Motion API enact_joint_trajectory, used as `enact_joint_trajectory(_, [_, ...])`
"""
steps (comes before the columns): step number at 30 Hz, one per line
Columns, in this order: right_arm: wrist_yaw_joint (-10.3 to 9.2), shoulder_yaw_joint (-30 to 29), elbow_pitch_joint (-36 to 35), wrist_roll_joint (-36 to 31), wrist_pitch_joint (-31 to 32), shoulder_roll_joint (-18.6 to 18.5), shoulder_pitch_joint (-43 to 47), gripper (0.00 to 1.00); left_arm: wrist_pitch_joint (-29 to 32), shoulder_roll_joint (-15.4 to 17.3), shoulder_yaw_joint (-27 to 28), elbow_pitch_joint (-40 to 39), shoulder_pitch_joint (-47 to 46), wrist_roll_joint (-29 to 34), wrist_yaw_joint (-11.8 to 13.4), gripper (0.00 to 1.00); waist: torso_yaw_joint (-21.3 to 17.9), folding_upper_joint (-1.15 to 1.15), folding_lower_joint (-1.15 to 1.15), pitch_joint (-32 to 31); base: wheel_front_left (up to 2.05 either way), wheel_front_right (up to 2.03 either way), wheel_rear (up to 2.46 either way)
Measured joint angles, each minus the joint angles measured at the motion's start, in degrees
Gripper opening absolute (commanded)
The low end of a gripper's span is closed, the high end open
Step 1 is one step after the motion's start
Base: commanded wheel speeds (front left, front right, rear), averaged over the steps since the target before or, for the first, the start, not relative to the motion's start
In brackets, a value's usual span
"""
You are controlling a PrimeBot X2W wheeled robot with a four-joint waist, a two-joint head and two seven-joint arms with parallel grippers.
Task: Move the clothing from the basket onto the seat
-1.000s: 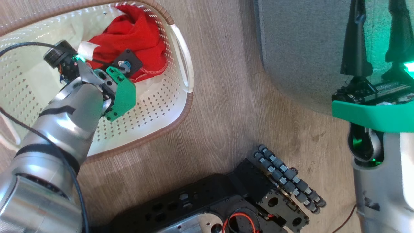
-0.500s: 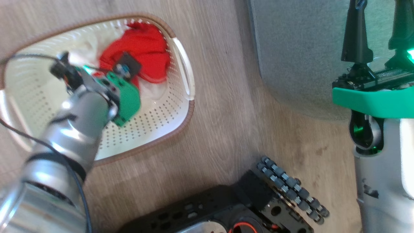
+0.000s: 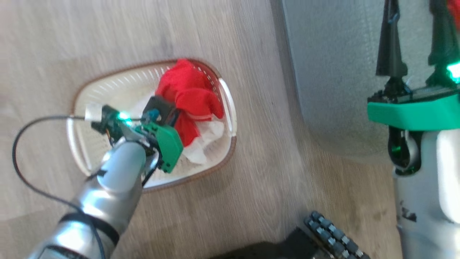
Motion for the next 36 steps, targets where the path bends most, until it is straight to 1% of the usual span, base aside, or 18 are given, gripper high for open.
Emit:
enact_joint_trajectory(11, [0.0,-1.1,3.01,-0.83,0.0,0.0,5.56,1.0,0.0,-0.07,7.8,-10.7,9.96,-1.01,1.42,0.0,3.0,0.0,0.0,-11.96,0.0,0.0,0.0])
enact_joint_trajectory(15, [0.0,-1.31,4.27,-0.98,0.0,0.0,7.39,1.0,0.0,-0.07,10.8,-14.52,13.71,-0.98,1.42,0.0,3.83,0.0,0.0,-15.95,0.0,0.0,0.0])
enact_joint_trajectory(16, [0.0,-1.4,4.63,-1.09,0.0,0.0,8.47,1.0,0.0,-0.05,12.4,-16.59,15.64,-0.71,1.41,0.0,4.2,0.0,0.0,-17.87,0.0,0.0,0.0])
enact_joint_trajectory(28, [0.0,-0.78,8.09,-1.24,0.0,0.0,15.43,1.0,0.0,-0.01,22.64,-31.3,28.54,2.55,1.4,0.0,5.81,0.0,-0.01,-28.78,0.0,0.0,0.0])
enact_joint_trajectory(36, [0.0,0.93,9.06,-1.24,0.0,0.0,18.62,1.0,0.0,-1.24,28.67,-42.03,33.72,3.68,1.41,0.0,6.9,0.0,0.0,-33.61,0.0,0.0,0.0])
